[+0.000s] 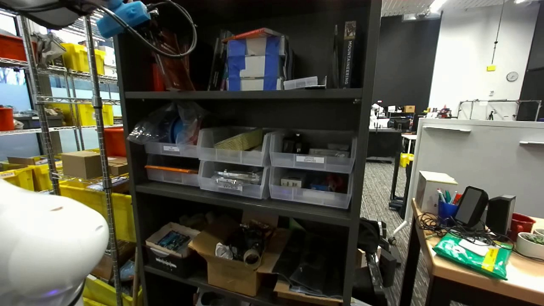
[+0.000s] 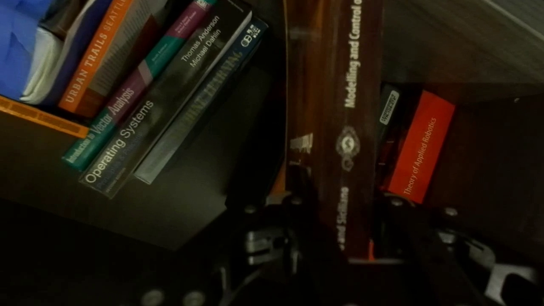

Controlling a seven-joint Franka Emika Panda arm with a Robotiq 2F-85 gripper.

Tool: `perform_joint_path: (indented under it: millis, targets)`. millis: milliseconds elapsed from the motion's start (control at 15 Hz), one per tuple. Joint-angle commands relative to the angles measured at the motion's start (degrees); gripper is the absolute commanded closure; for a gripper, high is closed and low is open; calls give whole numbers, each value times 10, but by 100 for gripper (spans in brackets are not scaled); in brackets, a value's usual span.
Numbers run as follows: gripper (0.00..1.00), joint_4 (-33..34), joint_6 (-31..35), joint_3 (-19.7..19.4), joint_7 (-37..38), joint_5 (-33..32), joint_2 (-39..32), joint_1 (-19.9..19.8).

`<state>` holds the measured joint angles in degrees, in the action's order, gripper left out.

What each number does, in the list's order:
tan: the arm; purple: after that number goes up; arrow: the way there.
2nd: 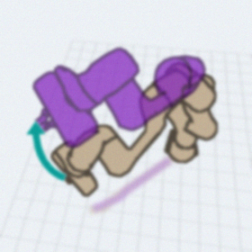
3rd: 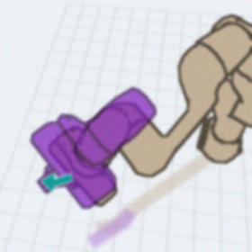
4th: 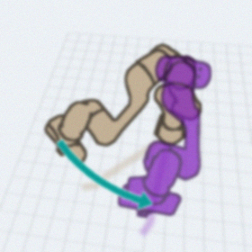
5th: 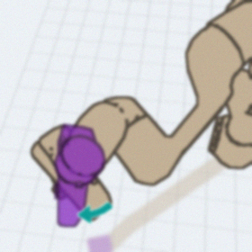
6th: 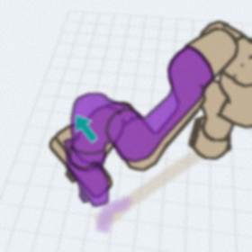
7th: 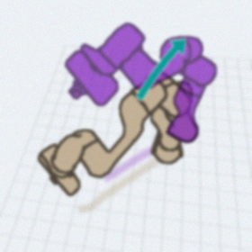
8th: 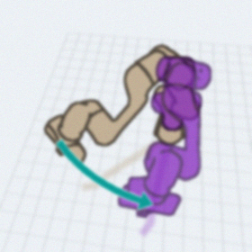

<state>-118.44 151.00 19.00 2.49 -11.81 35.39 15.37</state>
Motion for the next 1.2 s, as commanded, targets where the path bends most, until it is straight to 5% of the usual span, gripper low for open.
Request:
perform_joint_path:
  millis: [0, 467, 533, 600, 800, 867, 1000, 1133]
  targets:
    - [93, 14, 58, -4, -38, -3, -69, -12]
    - [93, 75, 92, -5, -78, -9, -180, -20]
    - [58, 82, 88, -6, -81, -7, -188, -20]
    - [45, 87, 86, -8, -85, -4, -193, -17]
    - [28, 94, 81, -13, -88, 2, -200, -14]
    - [70, 93, 82, -17, -92, 6, -200, -11]
    - [67, 93, 81, -23, -98, 14, -198, -7]
    - [78, 93, 81, -28, -101, 18, -194, -5]
